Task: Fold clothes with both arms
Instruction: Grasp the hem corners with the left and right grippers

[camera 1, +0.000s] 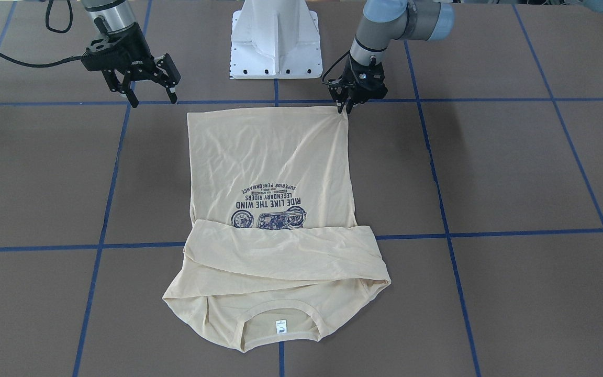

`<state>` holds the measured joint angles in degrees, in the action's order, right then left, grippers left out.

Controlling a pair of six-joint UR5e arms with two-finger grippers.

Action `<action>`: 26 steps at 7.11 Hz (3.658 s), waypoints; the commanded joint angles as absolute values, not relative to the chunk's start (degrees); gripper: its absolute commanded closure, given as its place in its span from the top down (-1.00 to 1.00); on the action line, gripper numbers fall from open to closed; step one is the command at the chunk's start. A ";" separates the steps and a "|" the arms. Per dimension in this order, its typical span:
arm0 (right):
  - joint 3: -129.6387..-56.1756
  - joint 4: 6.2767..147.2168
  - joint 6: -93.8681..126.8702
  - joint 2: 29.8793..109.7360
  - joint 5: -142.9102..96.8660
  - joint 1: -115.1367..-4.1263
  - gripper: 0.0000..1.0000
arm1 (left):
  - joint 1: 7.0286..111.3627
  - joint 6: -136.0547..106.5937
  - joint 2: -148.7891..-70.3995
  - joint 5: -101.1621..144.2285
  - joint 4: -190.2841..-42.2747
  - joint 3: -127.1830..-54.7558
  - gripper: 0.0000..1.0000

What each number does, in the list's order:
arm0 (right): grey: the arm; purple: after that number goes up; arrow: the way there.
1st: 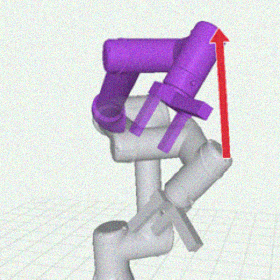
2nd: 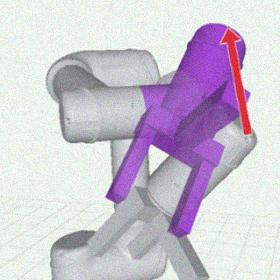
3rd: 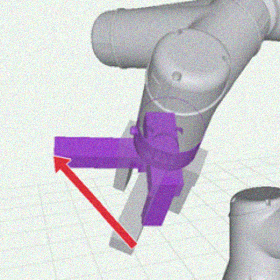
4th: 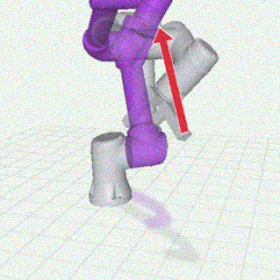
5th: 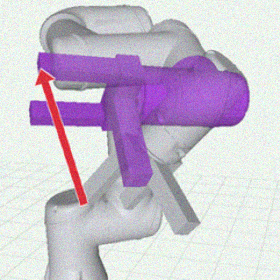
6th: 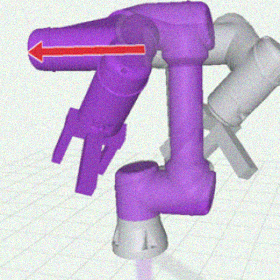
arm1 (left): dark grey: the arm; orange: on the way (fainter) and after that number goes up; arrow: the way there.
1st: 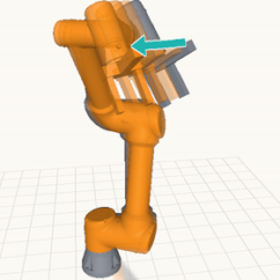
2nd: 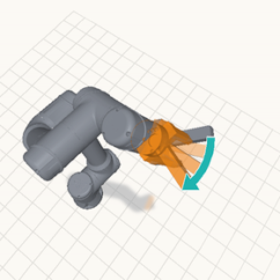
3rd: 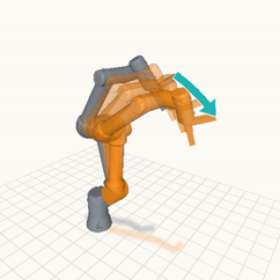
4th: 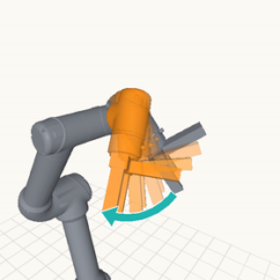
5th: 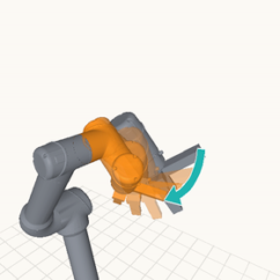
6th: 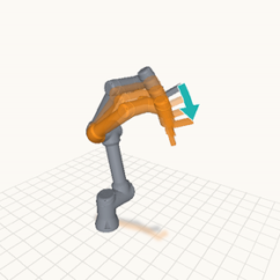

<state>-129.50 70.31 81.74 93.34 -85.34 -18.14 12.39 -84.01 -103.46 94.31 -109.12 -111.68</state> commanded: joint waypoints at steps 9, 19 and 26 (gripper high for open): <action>-122.45 70.84 87.26 90.89 -72.36 -6.70 0.96 | 12.48 -84.02 -103.18 94.48 -108.90 -113.64 -1.00; -117.95 79.01 90.62 83.76 -65.65 -2.37 0.23 | 12.48 -84.11 -103.27 94.48 -108.98 -114.08 -1.00; -116.19 78.66 90.79 83.41 -65.65 -2.46 -0.08 | 12.39 -84.11 -103.36 94.48 -108.98 -114.52 -1.00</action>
